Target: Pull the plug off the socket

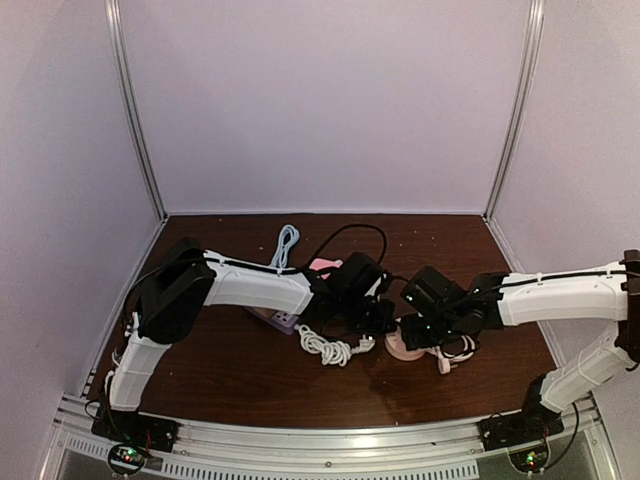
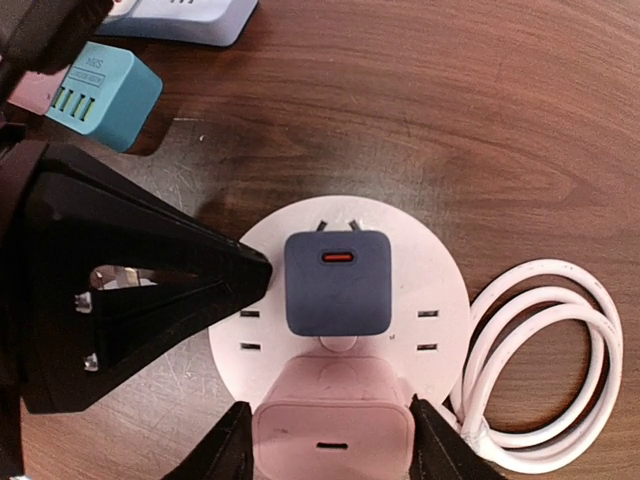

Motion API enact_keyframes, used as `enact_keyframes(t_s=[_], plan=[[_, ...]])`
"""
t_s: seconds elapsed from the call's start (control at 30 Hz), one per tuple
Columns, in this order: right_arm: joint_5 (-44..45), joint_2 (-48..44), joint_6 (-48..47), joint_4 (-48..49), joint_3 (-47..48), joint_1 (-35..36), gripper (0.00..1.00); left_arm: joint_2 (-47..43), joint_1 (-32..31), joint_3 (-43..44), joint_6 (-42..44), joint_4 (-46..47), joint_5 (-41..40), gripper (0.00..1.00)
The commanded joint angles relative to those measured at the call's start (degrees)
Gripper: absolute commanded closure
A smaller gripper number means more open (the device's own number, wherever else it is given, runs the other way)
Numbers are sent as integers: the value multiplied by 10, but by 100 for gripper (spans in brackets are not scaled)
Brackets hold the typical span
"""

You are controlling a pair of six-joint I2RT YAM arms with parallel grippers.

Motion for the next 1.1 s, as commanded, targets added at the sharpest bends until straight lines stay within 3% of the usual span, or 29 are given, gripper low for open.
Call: enact_keyframes(t_s=[0.0, 0.23, 0.33, 0.53, 1.07], plan=[[3, 18, -12, 7, 12, 7, 50, 16, -3, -8, 10, -52, 4, 100], [17, 39, -11, 21, 39, 10, 73, 10, -2, -10, 12, -58, 6, 100], [28, 61, -4, 22, 57, 16, 77, 9, -1, -9, 11, -56, 16, 100], [47, 72, 11, 34, 69, 20, 82, 13, 8, -27, -1, -47, 24, 100], [107, 41, -32, 51, 89, 52, 86, 58, 17, -49, 55, -176, -26, 100]])
